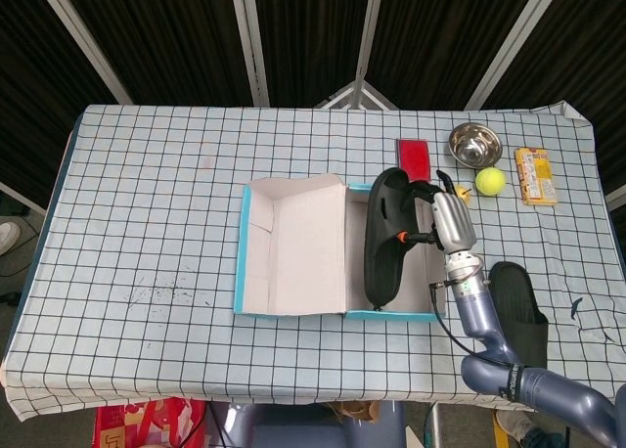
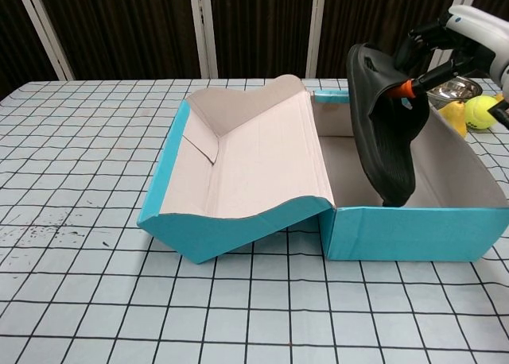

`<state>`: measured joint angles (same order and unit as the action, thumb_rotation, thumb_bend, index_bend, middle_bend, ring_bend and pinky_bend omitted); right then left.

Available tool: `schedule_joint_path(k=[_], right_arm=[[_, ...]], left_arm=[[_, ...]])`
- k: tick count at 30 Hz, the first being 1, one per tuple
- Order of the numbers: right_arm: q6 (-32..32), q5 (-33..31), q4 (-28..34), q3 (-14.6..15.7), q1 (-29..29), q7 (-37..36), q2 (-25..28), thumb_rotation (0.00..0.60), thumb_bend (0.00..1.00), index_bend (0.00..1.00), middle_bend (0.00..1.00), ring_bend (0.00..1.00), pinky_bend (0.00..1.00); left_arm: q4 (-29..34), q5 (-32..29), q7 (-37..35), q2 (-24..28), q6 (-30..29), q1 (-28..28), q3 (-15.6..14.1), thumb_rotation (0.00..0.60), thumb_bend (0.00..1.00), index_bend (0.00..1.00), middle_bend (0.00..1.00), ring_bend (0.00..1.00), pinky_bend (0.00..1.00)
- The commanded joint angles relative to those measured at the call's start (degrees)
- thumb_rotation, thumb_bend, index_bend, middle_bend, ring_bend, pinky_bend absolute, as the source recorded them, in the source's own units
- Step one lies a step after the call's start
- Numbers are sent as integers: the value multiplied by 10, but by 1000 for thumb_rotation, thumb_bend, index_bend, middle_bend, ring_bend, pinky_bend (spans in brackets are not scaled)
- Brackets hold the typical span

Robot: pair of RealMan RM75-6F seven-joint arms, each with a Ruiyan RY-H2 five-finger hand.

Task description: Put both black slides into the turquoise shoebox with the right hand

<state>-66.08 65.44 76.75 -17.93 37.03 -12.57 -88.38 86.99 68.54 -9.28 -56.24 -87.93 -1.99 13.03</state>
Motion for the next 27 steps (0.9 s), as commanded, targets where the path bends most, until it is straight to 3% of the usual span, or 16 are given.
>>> schedule_joint_path(k=[1, 27], right_arm=[[4, 0, -6, 0, 0, 1, -6, 600, 464, 590, 680, 364, 0], [25, -11, -6, -5, -4, 48, -32, 600, 465, 590, 680, 364, 0]], left_arm=[[0, 0, 0, 0, 0, 0, 0, 600, 814, 223, 96, 58, 135], [-4, -2, -10, 1, 2, -1, 1, 600, 813, 223, 96, 59, 135]])
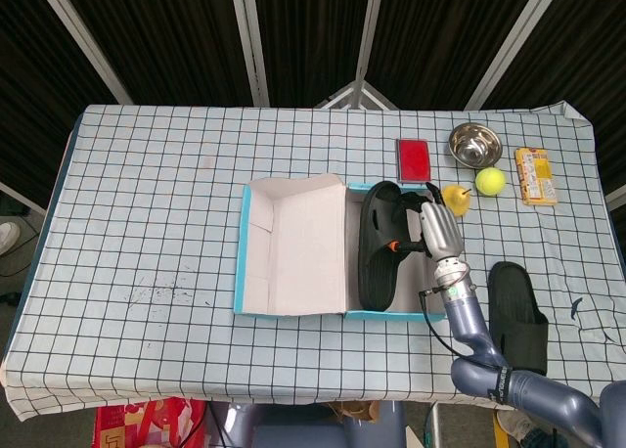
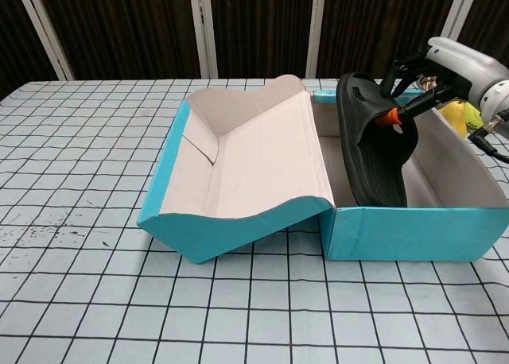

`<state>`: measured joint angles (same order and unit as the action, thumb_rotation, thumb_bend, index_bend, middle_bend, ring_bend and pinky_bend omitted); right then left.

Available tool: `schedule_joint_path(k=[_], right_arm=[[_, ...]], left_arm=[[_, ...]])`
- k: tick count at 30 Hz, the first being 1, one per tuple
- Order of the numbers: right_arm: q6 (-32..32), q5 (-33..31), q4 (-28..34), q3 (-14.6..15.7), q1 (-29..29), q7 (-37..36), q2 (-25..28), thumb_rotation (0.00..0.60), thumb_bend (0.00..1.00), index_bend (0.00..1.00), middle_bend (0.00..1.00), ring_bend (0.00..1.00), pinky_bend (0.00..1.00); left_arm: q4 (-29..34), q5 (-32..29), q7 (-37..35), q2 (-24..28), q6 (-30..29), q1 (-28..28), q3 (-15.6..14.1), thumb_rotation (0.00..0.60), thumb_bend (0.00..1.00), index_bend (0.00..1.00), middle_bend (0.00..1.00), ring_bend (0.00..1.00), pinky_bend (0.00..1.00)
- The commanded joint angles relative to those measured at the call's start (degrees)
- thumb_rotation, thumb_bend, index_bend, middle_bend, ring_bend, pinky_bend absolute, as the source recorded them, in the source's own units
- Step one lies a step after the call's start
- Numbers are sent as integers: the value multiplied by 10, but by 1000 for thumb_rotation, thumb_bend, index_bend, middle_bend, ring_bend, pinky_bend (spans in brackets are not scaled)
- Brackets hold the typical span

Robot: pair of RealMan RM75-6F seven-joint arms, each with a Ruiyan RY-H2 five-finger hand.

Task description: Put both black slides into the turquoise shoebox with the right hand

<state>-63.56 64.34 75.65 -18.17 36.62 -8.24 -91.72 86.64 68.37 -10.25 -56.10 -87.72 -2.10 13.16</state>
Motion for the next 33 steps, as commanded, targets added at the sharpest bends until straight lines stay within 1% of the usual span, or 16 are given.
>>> schedule_joint_path(k=[1, 10, 33], right_arm=[[-1, 0, 9, -4, 0, 6, 2, 600, 465, 590, 680, 364, 0], [1, 0, 31, -9, 1, 17, 3, 600, 465, 590, 680, 364, 0], [24, 5, 11, -3, 9, 19, -19, 600, 465, 590, 680, 364, 0]], left_arm=[[0, 1, -1, 0, 0, 0, 0, 600, 813, 223, 96, 58, 135], [0, 2, -8, 2, -2, -2, 1, 600, 813, 223, 96, 58, 135], [-2, 0, -10, 2, -1, -2, 1, 600, 813, 223, 96, 58, 135]])
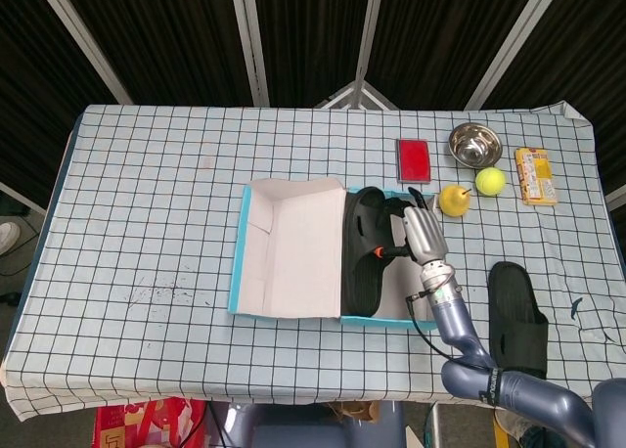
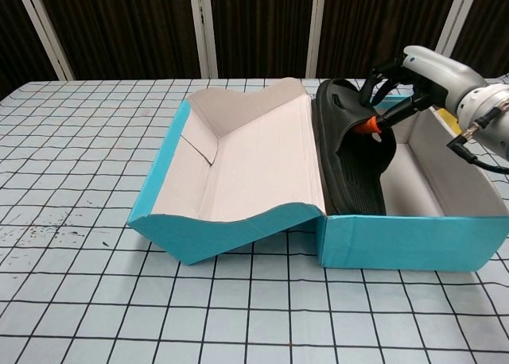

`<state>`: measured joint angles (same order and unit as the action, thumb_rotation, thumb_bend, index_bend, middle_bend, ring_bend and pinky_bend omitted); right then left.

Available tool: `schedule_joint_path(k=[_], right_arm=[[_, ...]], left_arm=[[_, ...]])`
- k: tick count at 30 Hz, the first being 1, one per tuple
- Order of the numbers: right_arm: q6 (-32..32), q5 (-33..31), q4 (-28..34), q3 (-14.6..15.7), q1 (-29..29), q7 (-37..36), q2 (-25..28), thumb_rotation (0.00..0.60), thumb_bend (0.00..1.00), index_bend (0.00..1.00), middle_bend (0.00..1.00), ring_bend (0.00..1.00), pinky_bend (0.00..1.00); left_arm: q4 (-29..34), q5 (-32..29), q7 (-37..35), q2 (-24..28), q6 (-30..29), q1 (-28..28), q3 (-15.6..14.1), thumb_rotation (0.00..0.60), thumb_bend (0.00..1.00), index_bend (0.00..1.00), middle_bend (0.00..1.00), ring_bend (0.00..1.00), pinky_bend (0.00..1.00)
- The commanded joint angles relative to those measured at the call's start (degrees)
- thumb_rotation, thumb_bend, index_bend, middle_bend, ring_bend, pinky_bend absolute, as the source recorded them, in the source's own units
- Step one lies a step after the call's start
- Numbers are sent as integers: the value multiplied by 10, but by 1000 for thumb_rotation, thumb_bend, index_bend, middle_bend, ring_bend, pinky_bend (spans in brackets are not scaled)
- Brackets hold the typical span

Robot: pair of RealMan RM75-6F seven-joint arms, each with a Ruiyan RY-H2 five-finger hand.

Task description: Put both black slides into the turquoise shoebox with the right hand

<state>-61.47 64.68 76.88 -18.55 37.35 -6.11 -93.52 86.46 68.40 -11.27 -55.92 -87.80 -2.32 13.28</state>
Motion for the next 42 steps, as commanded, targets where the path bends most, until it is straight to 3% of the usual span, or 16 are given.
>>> schedule_joint_path(k=[1, 17, 42], right_arm=[[5, 3, -3, 1, 2, -4, -2, 600, 464, 590, 680, 364, 0], [30, 5, -27, 10, 11, 0, -16, 600, 465, 590, 680, 364, 0], [60, -17, -37, 18, 29, 66, -28, 600, 464, 590, 680, 364, 0]], left_arm=[[0, 0, 1, 0, 0, 0, 0, 600, 813, 223, 96, 58, 135], [-1, -2, 5, -2, 2, 1, 0, 600, 813, 223, 96, 58, 135], [-2, -2, -1, 0, 2, 0, 1, 600, 813, 223, 96, 58, 135]])
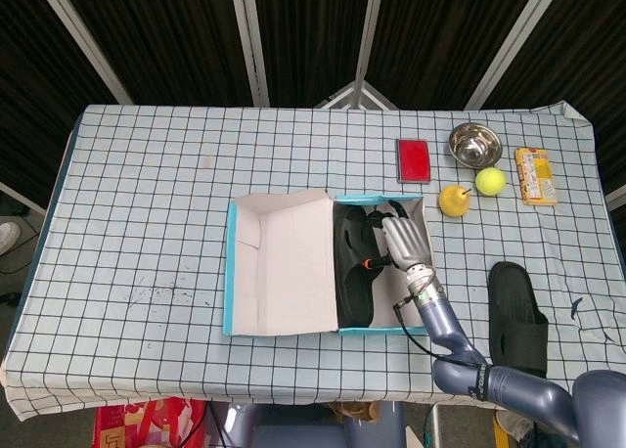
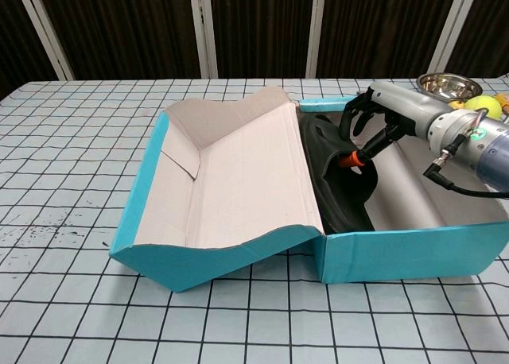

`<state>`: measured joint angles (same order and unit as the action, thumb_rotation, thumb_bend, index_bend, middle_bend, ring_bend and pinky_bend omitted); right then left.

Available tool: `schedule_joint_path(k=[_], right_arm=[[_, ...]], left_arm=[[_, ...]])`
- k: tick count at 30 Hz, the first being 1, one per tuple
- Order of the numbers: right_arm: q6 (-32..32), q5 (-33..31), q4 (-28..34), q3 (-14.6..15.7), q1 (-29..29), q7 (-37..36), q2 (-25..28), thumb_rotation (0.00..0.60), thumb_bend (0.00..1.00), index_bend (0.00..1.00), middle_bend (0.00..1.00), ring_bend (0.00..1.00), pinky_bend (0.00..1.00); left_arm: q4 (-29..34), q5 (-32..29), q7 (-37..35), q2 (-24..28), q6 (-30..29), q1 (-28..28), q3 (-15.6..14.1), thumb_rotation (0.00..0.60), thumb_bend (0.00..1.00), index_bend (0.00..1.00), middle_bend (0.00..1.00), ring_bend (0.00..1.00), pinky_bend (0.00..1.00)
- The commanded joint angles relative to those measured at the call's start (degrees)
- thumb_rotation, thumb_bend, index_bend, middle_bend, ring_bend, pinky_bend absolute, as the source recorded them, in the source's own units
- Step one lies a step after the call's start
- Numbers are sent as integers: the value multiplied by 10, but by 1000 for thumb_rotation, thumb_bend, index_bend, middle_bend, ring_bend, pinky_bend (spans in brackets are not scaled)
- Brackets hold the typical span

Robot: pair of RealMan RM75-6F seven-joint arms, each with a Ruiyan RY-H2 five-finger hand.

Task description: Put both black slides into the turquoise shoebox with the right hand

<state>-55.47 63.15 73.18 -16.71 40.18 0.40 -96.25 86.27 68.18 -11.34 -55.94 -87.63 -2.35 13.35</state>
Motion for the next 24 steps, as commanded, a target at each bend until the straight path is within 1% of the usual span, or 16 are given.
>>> schedule_joint_path(k=[1, 8, 19, 22, 24], right_arm=[[0, -3, -1, -1, 0, 2, -1, 600, 465, 590, 680, 364, 0], [0, -14, -3, -5, 2, 13, -6, 600, 465, 590, 680, 364, 0], [11, -64, 9, -15, 5, 56, -3, 600, 464, 590, 679, 362, 0], [13, -84, 18, -18, 7, 75, 1, 600, 464, 590, 642, 339, 0], [16, -97, 27, -19, 9, 87, 6, 600, 464, 587, 593, 312, 0]], left_arm=[[0, 0, 0, 0, 0, 0, 0, 600, 813, 223, 96, 58, 135], [1, 1, 1, 0, 0, 0, -1, 600, 813, 223, 96, 59, 135], [-1, 0, 0, 0, 3, 1, -1, 600, 813, 223, 96, 58, 135], [-1, 0, -1, 1, 3, 0, -1, 600, 813, 223, 96, 59, 135], [-1, 0, -2, 1, 2, 0, -1, 600, 813, 223, 96, 59, 135]])
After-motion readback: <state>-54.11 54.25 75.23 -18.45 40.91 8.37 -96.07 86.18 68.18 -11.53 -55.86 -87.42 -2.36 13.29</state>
